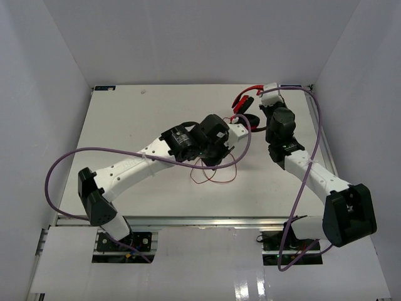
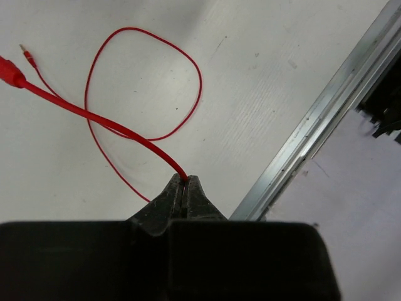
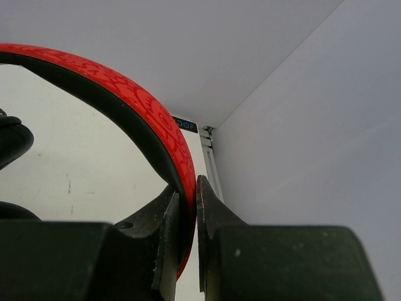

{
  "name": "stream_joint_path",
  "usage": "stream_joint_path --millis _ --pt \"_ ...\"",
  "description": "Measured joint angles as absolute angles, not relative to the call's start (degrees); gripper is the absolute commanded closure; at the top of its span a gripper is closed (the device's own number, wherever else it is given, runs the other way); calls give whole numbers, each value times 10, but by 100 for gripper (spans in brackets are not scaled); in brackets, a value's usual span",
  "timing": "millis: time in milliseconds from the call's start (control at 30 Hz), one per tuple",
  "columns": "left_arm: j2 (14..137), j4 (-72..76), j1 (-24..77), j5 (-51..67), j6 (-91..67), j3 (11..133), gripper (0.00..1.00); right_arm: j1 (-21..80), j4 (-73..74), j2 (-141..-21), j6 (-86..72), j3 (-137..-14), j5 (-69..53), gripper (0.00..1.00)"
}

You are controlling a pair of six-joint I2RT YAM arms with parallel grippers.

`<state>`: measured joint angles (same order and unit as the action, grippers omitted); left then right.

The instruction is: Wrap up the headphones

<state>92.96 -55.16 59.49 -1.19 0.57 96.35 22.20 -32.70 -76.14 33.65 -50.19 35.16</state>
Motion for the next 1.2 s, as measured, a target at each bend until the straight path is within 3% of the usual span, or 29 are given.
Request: stream_joint_path --millis 367,833,1200 --pt "877 -577 752 -71 121 983 100 257 -301 -773 292 -534 313 92" --pt "810 -575 766 -134 176 1085 100 270 -161 -677 320 -419 -98 92" --pt "789 -603 766 -239 188 1072 100 269 28 -655 392 -479 -344 92"
